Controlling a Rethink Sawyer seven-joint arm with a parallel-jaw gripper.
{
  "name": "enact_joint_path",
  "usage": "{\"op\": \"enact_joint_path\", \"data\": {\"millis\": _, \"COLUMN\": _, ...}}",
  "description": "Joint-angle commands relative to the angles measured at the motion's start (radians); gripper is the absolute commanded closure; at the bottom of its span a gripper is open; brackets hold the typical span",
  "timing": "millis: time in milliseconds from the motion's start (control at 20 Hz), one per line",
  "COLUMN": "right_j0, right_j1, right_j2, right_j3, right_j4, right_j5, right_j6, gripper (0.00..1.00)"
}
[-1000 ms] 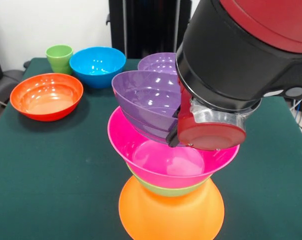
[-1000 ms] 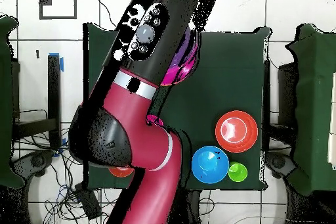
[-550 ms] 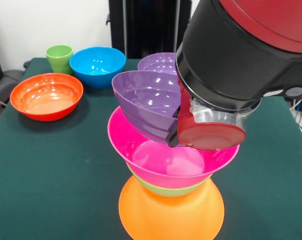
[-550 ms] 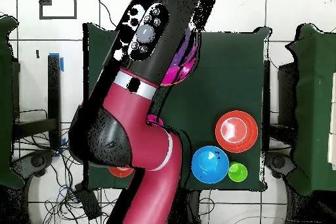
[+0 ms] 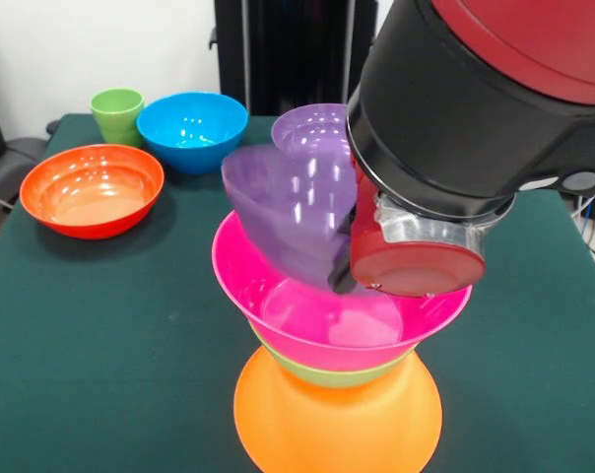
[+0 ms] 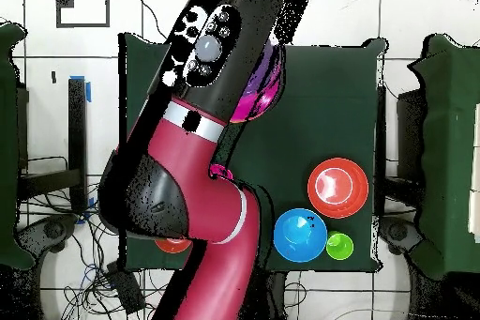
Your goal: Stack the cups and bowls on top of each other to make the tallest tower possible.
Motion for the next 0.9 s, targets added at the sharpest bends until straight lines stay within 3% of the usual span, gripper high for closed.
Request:
{"op": "enact_joint_path", "data": {"millis": 50, "right_j0": -0.006, "right_j1": 0.009, "right_j2": -0.034, "right_j3": -0.039, "right_j4": 0.003, "right_j5": -0.021, "right_j6": 0.097, "gripper": 0.00}}
{"op": "enact_joint_path", "data": {"millis": 900, "right_j0": -0.010, "right_j1": 0.009, "right_j2": -0.020, "right_j3": -0.039, "right_j4": 0.001, "right_j5": 0.003, "right_j6": 0.113, "gripper": 0.00}}
